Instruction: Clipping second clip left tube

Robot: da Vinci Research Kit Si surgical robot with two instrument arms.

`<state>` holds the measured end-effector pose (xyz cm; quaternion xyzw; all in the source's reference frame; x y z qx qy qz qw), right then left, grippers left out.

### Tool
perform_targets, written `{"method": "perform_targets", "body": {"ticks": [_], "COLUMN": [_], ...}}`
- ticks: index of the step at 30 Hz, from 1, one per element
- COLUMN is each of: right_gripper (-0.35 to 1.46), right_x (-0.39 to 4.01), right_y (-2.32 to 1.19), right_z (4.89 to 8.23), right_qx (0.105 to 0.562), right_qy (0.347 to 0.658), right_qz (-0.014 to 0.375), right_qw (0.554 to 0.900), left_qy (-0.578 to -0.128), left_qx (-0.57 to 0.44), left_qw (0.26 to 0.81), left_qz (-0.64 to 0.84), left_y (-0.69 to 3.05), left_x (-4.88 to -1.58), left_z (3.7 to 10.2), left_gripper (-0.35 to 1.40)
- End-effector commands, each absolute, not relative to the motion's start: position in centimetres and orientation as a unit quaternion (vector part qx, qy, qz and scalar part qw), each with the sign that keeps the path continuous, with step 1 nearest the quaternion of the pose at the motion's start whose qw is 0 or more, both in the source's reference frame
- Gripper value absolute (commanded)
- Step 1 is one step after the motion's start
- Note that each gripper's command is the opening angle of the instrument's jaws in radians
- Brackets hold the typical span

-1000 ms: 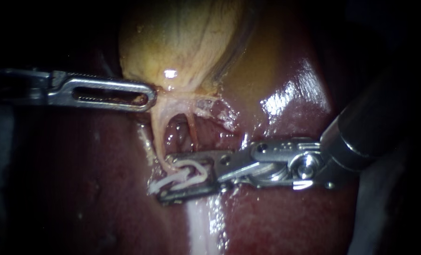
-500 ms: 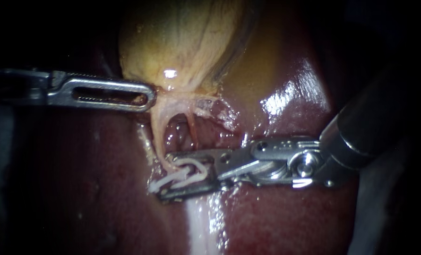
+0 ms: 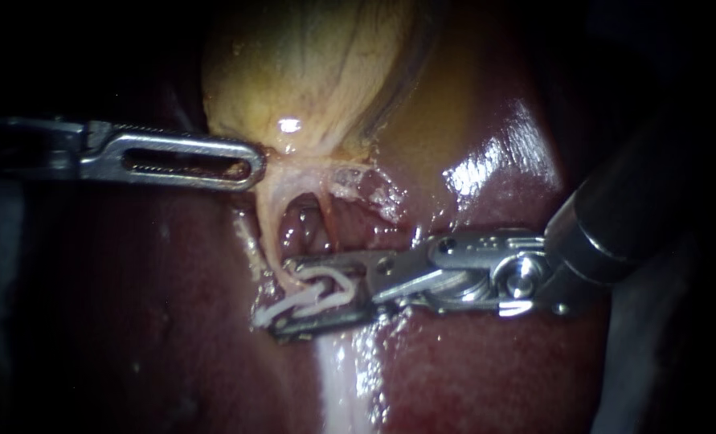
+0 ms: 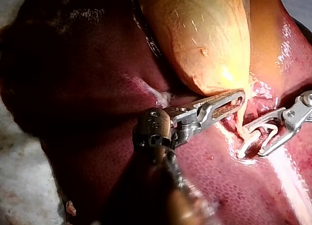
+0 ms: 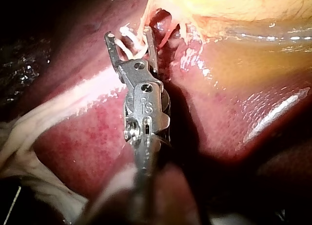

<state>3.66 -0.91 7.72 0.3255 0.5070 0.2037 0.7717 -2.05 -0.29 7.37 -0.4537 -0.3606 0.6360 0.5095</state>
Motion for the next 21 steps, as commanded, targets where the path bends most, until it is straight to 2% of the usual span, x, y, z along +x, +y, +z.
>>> {"method": "perform_targets", "body": {"ticks": [1,21], "right_gripper": [0.48,0.48], "right_x": [3.66,3.65], "right_y": [-0.91,-0.90], "right_z": [7.73,7.73], "right_qx": [0.325,0.326], "right_qy": [0.507,0.507], "right_qz": [0.204,0.204], "right_qw": [0.772,0.772], "left_qy": [-0.361,-0.360], "left_qx": [-0.454,-0.454], "left_qw": [0.510,0.510], "left_qz": [0.636,0.636], "left_y": [-0.29,-0.30], "left_x": [-2.05,-2.05], "left_z": [7.37,7.37], "left_gripper": [-0.35,-0.35]}}
